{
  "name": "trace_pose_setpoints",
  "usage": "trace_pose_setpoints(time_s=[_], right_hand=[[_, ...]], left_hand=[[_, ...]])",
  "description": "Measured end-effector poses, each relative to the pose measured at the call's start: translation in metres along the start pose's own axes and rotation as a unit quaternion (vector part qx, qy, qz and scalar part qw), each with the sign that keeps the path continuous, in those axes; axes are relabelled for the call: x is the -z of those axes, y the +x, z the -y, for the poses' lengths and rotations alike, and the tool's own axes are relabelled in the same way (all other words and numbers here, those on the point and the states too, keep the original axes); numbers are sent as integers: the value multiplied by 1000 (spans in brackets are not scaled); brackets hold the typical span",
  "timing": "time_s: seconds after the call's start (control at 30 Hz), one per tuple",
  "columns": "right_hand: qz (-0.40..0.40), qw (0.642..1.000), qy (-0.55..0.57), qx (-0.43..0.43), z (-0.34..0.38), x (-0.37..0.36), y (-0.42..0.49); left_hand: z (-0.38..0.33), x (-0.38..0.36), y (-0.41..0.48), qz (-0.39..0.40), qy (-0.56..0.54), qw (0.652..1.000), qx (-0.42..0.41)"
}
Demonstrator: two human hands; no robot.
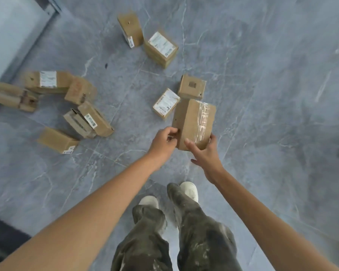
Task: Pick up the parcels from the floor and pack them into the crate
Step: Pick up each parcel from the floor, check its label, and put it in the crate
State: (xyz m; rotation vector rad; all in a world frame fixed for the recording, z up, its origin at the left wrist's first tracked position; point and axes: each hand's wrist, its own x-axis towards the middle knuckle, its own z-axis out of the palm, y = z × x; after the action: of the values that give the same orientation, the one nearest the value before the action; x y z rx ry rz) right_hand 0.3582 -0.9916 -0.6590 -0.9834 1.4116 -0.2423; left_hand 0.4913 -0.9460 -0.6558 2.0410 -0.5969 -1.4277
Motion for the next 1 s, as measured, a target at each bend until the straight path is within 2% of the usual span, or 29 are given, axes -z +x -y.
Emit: trace_pose_setpoints(time_s=[0.17, 0.27, 0.37, 0.43, 0.47, 0.53, 0.63, 0.7, 0.83, 1.0], right_hand=[[-12, 998, 7, 69, 163, 21, -134], [-5, 993, 54, 102, 255, 31, -216], [50, 981, 108, 153, 332, 38, -300], [107, 969, 139, 176, 370, 41, -351], [139, 962, 155, 179, 386, 42, -375], [206, 943, 180, 188, 410, 43, -421], [299, 914, 145, 232, 430, 42, -476], [323, 902, 127, 256, 440, 36, -504], [239, 920, 55, 305, 450, 20, -533], [239, 889, -7, 390, 446, 10, -571]], left_hand=[[-160, 66, -151, -34, -4, 993, -113], [-246, 116, -236, -51, 21, 981, -184], [-309, 168, -311, -114, 26, 957, -264], [-339, 197, -356, -174, 4, 947, -271], [-351, 210, -380, -174, -25, 953, -246], [-368, 231, -425, -105, -87, 969, -207], [-377, 245, -480, -22, -163, 957, -237], [-378, 251, -509, -33, -178, 947, -263], [-368, 261, -549, -110, -213, 932, -271], [-358, 252, -604, -146, -205, 932, -261]])
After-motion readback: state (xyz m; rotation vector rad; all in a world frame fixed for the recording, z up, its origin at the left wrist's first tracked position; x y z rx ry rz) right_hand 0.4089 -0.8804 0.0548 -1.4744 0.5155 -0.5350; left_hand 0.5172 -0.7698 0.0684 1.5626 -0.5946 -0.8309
